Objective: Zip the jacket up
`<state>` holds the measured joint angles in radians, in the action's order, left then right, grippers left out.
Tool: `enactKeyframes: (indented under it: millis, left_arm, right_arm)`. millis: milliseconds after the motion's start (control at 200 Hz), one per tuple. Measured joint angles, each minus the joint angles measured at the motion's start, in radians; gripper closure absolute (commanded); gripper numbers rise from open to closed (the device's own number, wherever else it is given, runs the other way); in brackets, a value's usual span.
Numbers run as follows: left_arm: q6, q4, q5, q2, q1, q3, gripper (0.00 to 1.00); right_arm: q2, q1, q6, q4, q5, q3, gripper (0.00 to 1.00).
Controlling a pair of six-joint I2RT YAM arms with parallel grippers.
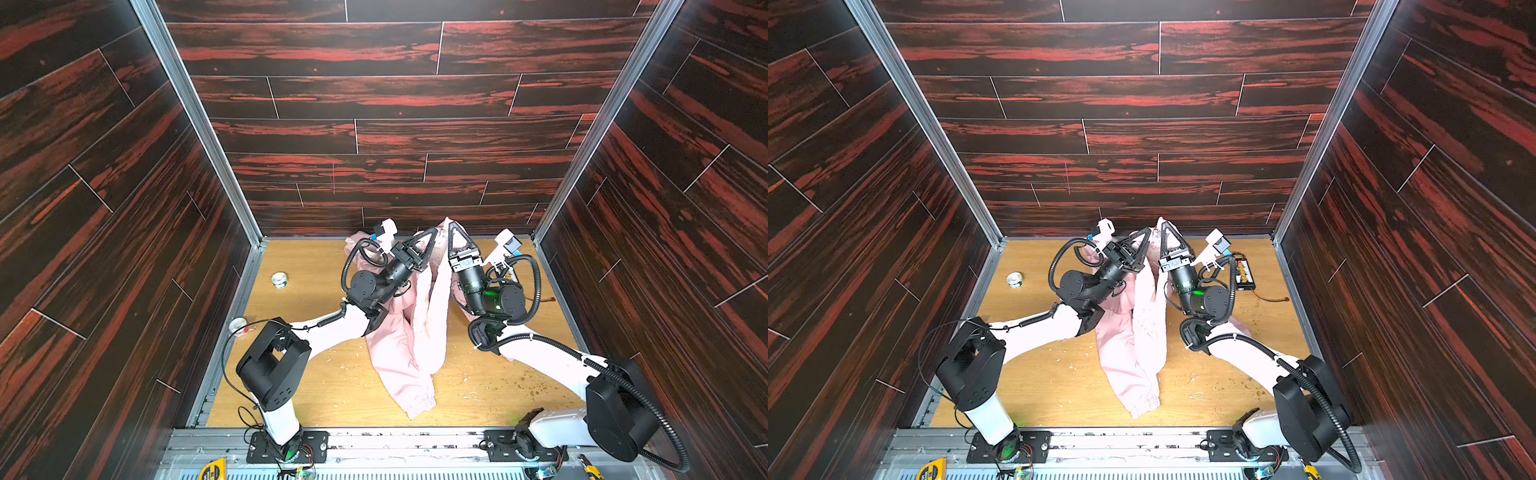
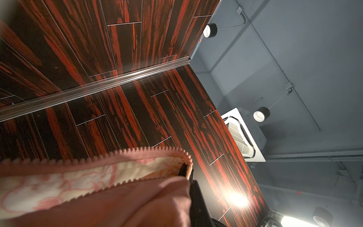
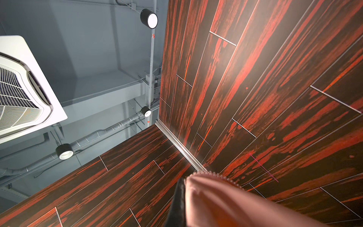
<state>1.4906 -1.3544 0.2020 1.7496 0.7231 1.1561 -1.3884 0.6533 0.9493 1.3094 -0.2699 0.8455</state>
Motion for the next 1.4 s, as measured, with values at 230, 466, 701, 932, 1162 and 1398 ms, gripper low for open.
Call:
enactKeyframes:
  millis: [230, 466, 701, 932, 1162, 1398]
  left_arm:
    - [0.003, 0.0, 0.0, 0.0, 0.0, 0.002, 1.0]
    - [0.006, 0.0, -0.001, 0.001, 0.0, 0.008, 1.0]
    - [0.01, 0.0, 0.0, 0.002, 0.0, 0.013, 1.0]
    - [0.011, 0.001, 0.0, 0.025, 0.0, 0.014, 1.0]
    - [0.01, 0.0, 0.0, 0.026, 0.0, 0.015, 1.0]
    - [0.01, 0.0, 0.001, 0.026, 0.0, 0.018, 1.0]
  right_arm:
    - [0.0, 0.0, 0.001, 0.0, 0.0, -0.003, 1.0]
    - [0.003, 0.0, 0.002, 0.0, 0.002, -0.007, 1.0]
    - [0.012, 0.0, 0.008, 0.0, 0.008, -0.009, 1.0]
    - [0.015, 0.0, 0.005, 0.0, 0.006, -0.009, 1.0]
    - [0.014, 0.0, -0.001, 0.0, 0.003, -0.009, 1.0]
    - [0.022, 0.0, -0.009, -0.004, -0.011, -0.011, 1.0]
